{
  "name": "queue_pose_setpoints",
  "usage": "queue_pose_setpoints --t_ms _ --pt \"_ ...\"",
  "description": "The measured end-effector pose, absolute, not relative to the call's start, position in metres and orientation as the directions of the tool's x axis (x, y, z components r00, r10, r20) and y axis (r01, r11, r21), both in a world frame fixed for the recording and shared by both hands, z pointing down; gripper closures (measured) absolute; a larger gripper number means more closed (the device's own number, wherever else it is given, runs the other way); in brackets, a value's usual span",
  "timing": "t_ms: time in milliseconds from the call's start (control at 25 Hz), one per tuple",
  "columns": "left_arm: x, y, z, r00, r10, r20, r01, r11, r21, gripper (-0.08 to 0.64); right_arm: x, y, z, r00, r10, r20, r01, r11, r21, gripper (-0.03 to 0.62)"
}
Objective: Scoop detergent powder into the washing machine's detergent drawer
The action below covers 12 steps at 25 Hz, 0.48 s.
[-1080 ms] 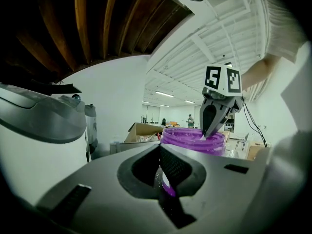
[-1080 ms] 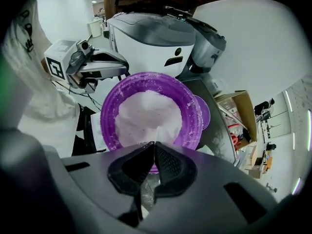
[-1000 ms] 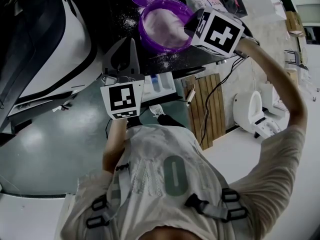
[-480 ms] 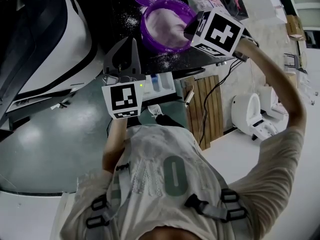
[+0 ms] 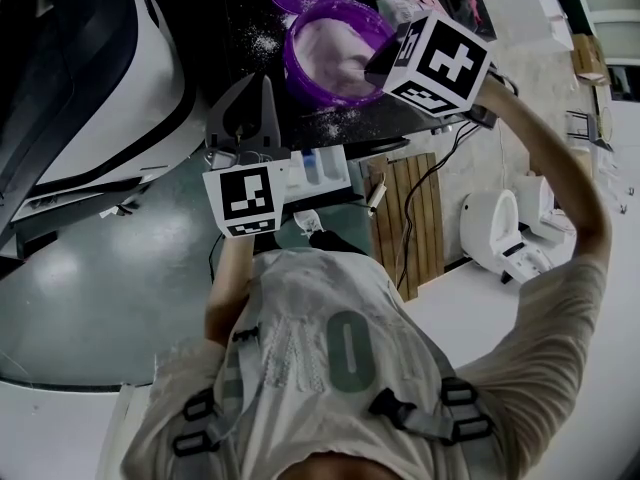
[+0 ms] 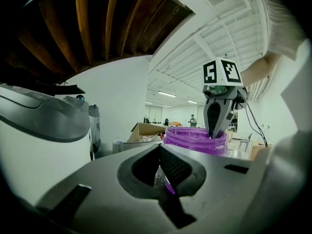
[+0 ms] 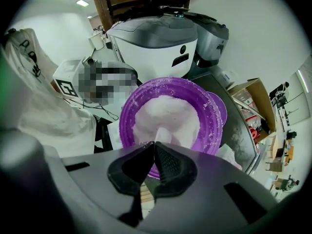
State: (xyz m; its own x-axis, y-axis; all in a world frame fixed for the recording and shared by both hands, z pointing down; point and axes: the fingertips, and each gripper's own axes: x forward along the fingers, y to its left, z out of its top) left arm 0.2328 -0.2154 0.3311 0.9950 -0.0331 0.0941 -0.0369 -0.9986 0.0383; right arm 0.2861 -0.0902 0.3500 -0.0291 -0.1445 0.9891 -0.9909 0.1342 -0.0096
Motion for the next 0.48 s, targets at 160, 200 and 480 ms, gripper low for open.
queue_pose_setpoints --t_ms 160,200,480 --pt "0.232 -0.216 0.332 0.995 -0.034 0.095 -0.038 -0.999 0.039 0.540 0.281 -0.094 0.347 -0.070 -0.163 0.984 -0.992 0.112 -0.052 0.583" --pt "0.232 -0.216 0.332 0.995 -0.036 0.097 -0.040 -0.998 0.039 0.540 0.279 -0.095 0.347 -0.076 -0.165 0.983 -0.992 0.112 -0.058 0.583" --pt "0.231 -0.219 0.333 0.994 -0.044 0.098 -0.048 -0.998 0.039 0.540 0.272 -0.098 0.345 -0.139 -0.187 0.972 -0.989 0.077 -0.127 0.581"
